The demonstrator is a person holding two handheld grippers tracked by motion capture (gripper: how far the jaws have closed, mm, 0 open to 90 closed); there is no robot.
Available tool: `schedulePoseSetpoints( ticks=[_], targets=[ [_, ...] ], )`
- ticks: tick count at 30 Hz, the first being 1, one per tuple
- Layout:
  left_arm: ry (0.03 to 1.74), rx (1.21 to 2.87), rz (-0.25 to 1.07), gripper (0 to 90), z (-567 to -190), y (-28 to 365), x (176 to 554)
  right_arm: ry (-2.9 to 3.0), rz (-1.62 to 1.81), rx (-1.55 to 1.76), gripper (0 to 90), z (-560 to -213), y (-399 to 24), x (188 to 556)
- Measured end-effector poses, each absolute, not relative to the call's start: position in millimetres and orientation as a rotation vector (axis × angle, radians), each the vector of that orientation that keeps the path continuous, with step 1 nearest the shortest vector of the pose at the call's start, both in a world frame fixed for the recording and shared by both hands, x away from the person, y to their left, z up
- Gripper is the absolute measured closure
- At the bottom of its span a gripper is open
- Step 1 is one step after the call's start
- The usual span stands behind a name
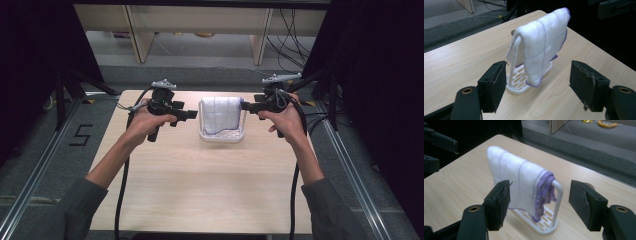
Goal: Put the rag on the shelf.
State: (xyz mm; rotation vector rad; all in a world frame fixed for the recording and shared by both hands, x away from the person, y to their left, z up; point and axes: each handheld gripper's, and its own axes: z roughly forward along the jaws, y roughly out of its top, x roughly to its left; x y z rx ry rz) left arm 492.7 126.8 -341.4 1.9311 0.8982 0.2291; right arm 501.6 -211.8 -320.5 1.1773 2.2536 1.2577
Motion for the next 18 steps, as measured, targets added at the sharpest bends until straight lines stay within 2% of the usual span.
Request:
schedulePoseSetpoints(
  ticks=[18],
  targets=[
    [0.824, 1.900, 0.189, 25.4, -356, 133, 453, 2.256, 1.318, 1.113, 31.7, -333, -213, 463]
  ],
)
